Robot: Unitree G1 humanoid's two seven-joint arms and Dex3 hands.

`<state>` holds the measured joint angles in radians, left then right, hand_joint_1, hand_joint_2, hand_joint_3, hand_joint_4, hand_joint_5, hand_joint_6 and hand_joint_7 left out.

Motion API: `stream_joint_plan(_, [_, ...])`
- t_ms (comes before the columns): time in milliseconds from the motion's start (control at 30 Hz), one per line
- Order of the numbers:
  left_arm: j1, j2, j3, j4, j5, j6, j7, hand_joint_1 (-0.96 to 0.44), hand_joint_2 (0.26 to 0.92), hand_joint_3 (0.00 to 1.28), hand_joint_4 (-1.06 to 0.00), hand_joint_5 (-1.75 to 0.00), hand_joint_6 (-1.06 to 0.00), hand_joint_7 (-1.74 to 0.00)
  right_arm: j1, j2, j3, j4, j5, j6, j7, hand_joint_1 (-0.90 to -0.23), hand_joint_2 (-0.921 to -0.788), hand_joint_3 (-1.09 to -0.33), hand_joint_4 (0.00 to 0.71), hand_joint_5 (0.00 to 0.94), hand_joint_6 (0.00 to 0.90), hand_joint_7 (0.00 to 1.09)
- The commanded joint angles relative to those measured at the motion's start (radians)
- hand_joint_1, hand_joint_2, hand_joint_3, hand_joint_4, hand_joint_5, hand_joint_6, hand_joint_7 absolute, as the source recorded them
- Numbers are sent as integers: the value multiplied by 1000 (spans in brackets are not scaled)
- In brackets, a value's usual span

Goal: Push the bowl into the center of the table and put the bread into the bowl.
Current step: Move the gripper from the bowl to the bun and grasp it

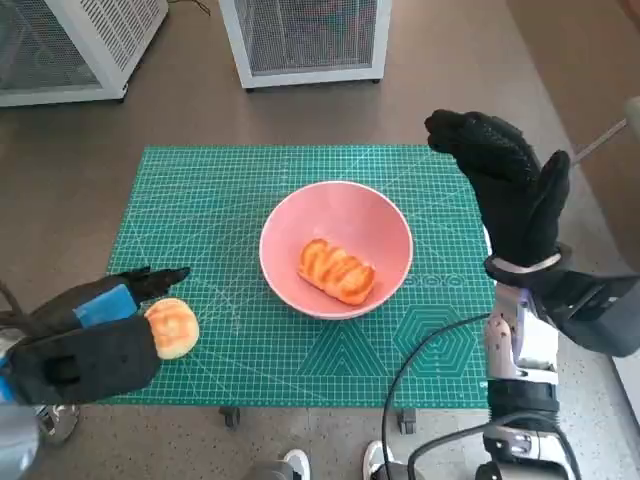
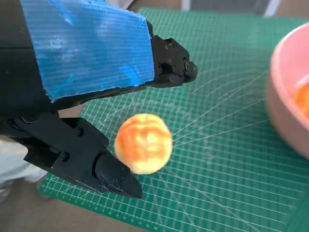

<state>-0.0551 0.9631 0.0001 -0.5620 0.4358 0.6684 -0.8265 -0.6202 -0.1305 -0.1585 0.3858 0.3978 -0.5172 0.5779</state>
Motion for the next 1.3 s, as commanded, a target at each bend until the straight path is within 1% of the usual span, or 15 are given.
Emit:
stream_joint_plan(33, [-34, -3, -63, 39, 38, 6, 17, -198, 713, 6, -125, -2, -253, -1, 7, -6, -6, 0, 7, 10, 9, -649, -921, -720, 199, 0, 109, 250])
stream_joint_plan(467, [-92, -17, -206, 146, 151, 45, 27, -171, 720, 6, -144, -6, -262, -4, 6, -20, -8, 8, -2, -4, 12, -643, -921, -720, 200, 1, 111, 249])
stream_joint_plan(700, [-104, -47, -248, 198, 206, 43, 58, -81, 734, 11, -210, -22, -319, -21, 3, -25, -7, 12, -3, -9, 14, -637, -921, -721, 200, 0, 112, 248])
stream_joint_plan(900, [-111, -83, -274, 255, 247, 34, 103, 15, 763, 22, -343, -34, -451, -42, 5, -25, -4, 9, -6, -11, 13, -633, -921, -722, 201, 1, 113, 246])
stream_joint_plan(933, [-112, -91, -276, 265, 254, 30, 116, 37, 770, 25, -384, -33, -493, -42, 5, -26, -3, 8, -7, -11, 13, -633, -921, -723, 201, 1, 114, 246])
stream_joint_plan(967, [-112, -97, -277, 272, 260, 27, 126, 60, 787, 34, -482, -67, -563, -62, 5, -26, -3, 7, -7, -11, 13, -632, -921, -723, 201, 1, 114, 245])
stream_joint_plan(1000, [-111, -103, -278, 281, 266, 20, 141, 68, 797, 39, -529, -85, -594, -72, 5, -27, -3, 8, -6, -11, 14, -633, -921, -724, 201, 1, 114, 245])
stream_joint_plan(1033, [-110, -108, -279, 287, 270, 14, 152, 80, 802, 41, -608, -117, -649, -90, 5, -27, -3, 8, -6, -11, 14, -633, -921, -724, 201, 1, 114, 245])
stream_joint_plan(1067, [-107, -114, -277, 296, 275, 3, 173, 85, 804, 42, -636, -128, -669, -96, 5, -28, -3, 9, -6, -11, 16, -633, -921, -724, 201, 1, 114, 245])
stream_joint_plan(1100, [-101, -121, -274, 305, 279, -13, 199, 188, 846, 52, -653, -520, -740, -134, 5, -29, -4, 9, -5, -12, 17, -633, -921, -724, 201, 0, 114, 244])
stream_joint_plan(1133, [-98, -126, -270, 312, 281, -24, 216, 151, 861, 47, -680, -645, -717, -319, 5, -29, -4, 10, -5, -12, 18, -633, -921, -724, 201, 0, 114, 244])
stream_joint_plan(1167, [-92, -132, -266, 320, 283, -40, 238, 97, 882, 48, -711, -835, -676, -595, 5, -30, -4, 9, -5, -12, 18, -634, -921, -724, 201, 0, 114, 244])
stream_joint_plan(1200, [-88, -135, -263, 325, 284, -51, 251, 63, 891, 45, -742, -951, -672, -745, 5, -30, -4, 9, -5, -12, 19, -635, -921, -724, 200, 0, 115, 243])
stream_joint_plan(1233, [-86, -137, -261, 329, 284, -58, 259, 41, 896, 42, -761, -1024, -670, -842, 5, -30, -5, 9, -5, -11, 19, -635, -921, -724, 200, 0, 115, 243])
stream_joint_plan(1300, [-75, -140, -256, 342, 285, -87, 291, 22, 897, 37, -785, -1074, -679, -923, 6, -31, -5, 10, -6, -11, 20, -637, -921, -724, 200, 0, 115, 242])
